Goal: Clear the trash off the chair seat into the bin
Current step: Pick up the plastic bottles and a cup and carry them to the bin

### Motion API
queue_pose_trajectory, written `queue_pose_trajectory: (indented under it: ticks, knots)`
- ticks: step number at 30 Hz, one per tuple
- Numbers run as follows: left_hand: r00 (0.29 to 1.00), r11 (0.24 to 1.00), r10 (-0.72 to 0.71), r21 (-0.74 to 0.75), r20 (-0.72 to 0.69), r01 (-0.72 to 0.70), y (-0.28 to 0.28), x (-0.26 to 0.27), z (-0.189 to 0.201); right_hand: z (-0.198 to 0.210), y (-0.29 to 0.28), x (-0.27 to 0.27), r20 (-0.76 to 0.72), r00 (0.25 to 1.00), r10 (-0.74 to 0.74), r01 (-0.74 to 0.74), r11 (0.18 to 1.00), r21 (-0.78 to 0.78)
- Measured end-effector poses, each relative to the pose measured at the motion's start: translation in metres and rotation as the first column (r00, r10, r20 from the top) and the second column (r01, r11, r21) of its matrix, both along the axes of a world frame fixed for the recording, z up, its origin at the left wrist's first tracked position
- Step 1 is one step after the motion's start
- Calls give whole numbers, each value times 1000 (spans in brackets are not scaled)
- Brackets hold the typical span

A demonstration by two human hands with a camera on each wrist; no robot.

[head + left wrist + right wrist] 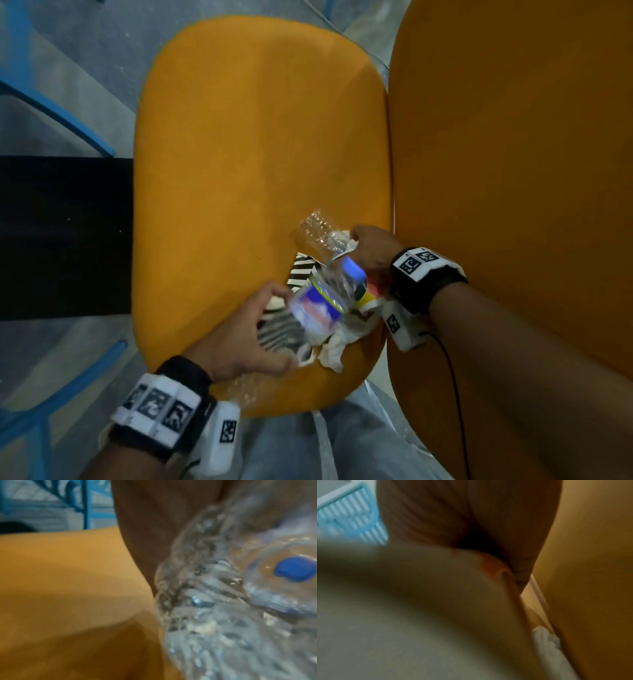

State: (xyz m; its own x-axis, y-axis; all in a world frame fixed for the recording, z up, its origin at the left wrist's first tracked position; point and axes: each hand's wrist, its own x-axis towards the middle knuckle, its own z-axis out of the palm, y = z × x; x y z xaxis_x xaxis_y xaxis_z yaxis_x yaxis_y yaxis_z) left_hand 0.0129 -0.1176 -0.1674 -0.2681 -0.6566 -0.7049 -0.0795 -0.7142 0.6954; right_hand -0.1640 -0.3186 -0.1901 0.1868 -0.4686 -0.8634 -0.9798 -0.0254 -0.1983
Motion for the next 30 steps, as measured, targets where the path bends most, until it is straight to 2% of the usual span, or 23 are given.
queue_pose_trajectory:
  ticks: [2, 3, 5, 7, 10, 13, 15, 17, 19, 21, 23, 26, 28, 29, 30]
  knots:
    - [984, 984, 173, 46, -45, -171, -8, 7, -7, 4, -1, -7, 53, 990, -133, 131, 991, 30]
    - [975, 975, 218, 64, -47, -215, -14, 8, -12, 7, 0, -9, 80, 979, -190, 187, 982, 36]
    - [972, 972, 225, 78, -62, -220, -29, 4, -19, 7, 2, -11, 102, 976, -193, 195, 981, -7]
    - [973, 977, 203, 95, -111, -193, -40, -5, -23, 4, 5, -7, 47, 993, -105, 107, 993, -50]
    - [966, 981, 171, 120, -195, -150, -50, -16, -21, 3, 8, 8, -51, 983, 175, -177, 983, -50]
    - [951, 983, 161, 131, -263, -130, -57, -18, -21, 5, 8, 10, -19, 967, 253, -253, 967, -37]
    - [945, 980, 184, 130, -270, -154, -60, -16, -26, 7, 9, 4, 65, 989, 134, -135, 991, 0]
    - [938, 972, 219, 140, -267, -187, -61, -14, -29, 12, 11, -5, 187, 973, -133, 131, 991, 21]
    - [923, 965, 254, 134, -288, -224, -56, -9, -33, 22, 11, -12, 275, 877, -395, 406, 914, 17]
    - [898, 951, 310, 126, -313, -284, -48, -1, -33, 35, 10, -20, 320, 801, -505, 536, 844, -10]
    - [843, 912, 410, 143, -348, -385, -37, 14, -32, 49, 13, -27, 350, 784, -513, 558, 829, -35]
    - [659, 823, 567, 311, -494, -475, -21, 34, -21, 62, 35, -37, 345, 781, -521, 536, 842, 60]
    - [577, 779, 625, 378, -525, -500, -9, 39, -17, 63, 60, -40, 305, 803, -513, 503, 856, 115]
    - [523, 754, 655, 422, -545, -504, -2, 39, -17, 60, 72, -41, 280, 818, -502, 496, 863, 96]
    - [440, 742, 665, 462, -604, -486, 4, 36, -15, 53, 83, -44, 258, 836, -484, 485, 872, 64]
